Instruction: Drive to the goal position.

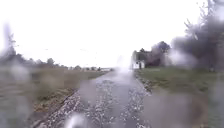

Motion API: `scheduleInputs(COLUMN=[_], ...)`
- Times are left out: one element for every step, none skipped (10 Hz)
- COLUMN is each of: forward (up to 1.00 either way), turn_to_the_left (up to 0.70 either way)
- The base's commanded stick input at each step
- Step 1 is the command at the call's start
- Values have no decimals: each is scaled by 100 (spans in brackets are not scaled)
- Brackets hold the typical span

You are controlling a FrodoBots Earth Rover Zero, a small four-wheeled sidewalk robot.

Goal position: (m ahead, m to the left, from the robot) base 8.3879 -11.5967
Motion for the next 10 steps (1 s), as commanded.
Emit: scheduleInputs(forward=[100,100,100,100,100,100,100,100,100,100], turn_to_the_left=[0,0,0,0,0,0,0,0,0,0])
